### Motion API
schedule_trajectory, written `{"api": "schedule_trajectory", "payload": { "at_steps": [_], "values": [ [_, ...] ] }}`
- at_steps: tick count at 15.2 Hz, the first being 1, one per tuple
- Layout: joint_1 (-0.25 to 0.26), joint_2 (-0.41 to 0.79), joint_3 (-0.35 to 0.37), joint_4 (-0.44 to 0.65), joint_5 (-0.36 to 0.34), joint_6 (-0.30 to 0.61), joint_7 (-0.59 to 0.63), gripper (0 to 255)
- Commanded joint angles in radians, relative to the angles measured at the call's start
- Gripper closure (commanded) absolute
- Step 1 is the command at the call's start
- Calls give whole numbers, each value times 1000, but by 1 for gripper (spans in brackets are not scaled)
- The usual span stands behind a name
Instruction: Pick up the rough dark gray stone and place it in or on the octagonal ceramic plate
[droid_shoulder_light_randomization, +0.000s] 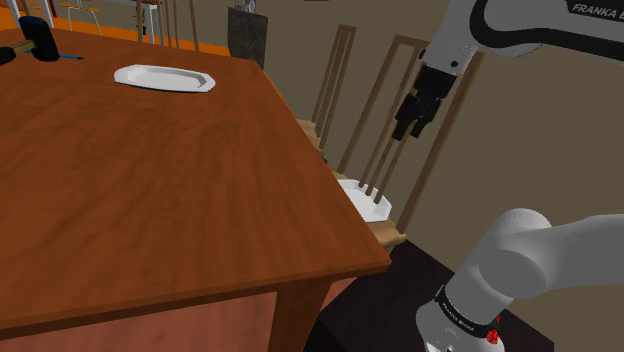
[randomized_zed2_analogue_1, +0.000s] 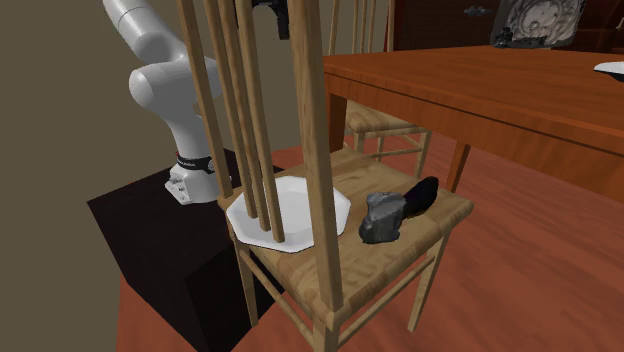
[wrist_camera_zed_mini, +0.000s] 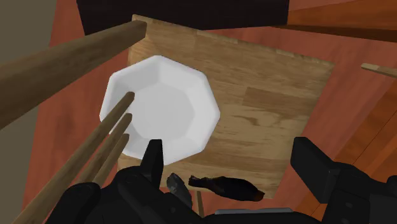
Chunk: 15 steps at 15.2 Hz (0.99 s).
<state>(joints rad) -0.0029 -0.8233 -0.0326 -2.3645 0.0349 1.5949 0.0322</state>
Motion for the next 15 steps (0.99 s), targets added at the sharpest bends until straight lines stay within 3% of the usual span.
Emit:
{"api": "schedule_trajectory", "payload": {
  "at_steps": [1,8,15],
  "values": [
    [0,0,0,0,0,0,0,0],
    [19,167,-41,-54,-41,267,-119,0],
    [42,391,-79,-31,-59,517,-234,0]
  ]
}}
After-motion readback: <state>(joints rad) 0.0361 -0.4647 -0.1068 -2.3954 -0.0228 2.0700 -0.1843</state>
